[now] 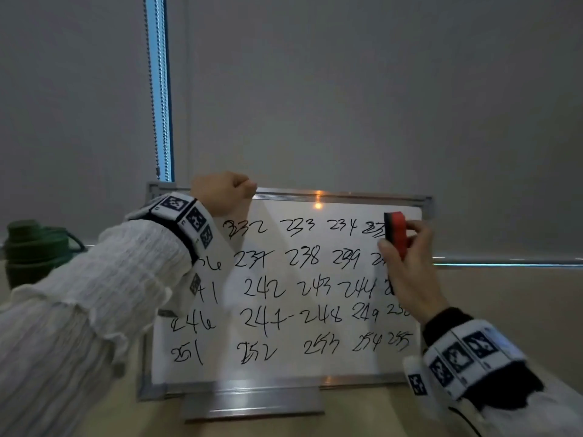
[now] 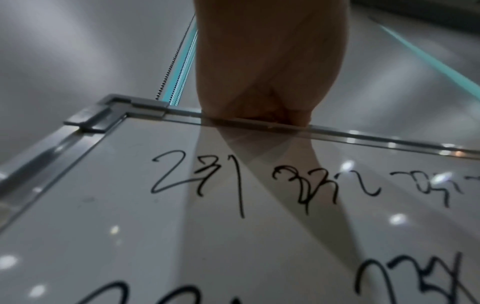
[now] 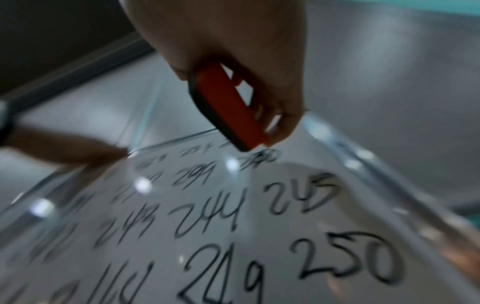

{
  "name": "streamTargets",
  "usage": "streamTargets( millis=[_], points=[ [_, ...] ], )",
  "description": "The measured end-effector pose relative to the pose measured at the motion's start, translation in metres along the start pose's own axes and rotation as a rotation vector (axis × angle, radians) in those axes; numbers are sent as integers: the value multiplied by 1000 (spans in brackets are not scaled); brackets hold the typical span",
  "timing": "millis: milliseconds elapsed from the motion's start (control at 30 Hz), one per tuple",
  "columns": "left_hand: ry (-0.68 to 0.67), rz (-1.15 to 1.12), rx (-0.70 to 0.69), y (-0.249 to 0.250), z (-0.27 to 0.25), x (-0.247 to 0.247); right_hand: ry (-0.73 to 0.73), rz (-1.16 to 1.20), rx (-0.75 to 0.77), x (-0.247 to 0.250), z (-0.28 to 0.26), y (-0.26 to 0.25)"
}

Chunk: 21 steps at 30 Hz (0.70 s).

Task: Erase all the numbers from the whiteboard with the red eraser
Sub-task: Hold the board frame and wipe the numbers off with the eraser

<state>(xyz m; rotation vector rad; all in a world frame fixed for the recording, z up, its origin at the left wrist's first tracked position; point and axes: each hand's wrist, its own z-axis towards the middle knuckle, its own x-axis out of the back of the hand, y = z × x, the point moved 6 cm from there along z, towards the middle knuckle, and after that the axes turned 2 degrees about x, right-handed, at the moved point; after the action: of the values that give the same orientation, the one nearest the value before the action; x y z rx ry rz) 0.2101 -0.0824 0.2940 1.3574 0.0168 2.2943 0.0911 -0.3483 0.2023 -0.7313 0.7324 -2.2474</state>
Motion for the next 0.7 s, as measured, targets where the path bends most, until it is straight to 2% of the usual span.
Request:
streamTargets(
  millis=[100,133,200,300,367,433,500,533,633,700],
  points=[
    [22,0,1,-2,0,1,35,-601,174,-24,1,-12],
    [26,-6,2,-2,0,2,63,-723,160,-27,5,-12],
    [31,-30,-3,-1,-2,4,80,-819,15,-25,12,-7],
    [26,-35,0,-1,-5,7,125,-800,-125,-26,11,-2],
    [36,-9,-5,1,-7,6,99,-780,-84,-41,4,-5],
    [50,11,0,2,-7,6,14,-790,11,-58,-4,-7],
    [53,7,4,3,-8,6,-35,-780,66,-57,-7,-5],
    [52,-1,1,4,-9,6,4,-747,56,-48,-3,-2],
    [63,-30,-2,4,-10,8,231,-607,-112,-17,8,7],
    [78,-34,0,4,-12,9,247,-580,-110,-24,5,1]
  ],
)
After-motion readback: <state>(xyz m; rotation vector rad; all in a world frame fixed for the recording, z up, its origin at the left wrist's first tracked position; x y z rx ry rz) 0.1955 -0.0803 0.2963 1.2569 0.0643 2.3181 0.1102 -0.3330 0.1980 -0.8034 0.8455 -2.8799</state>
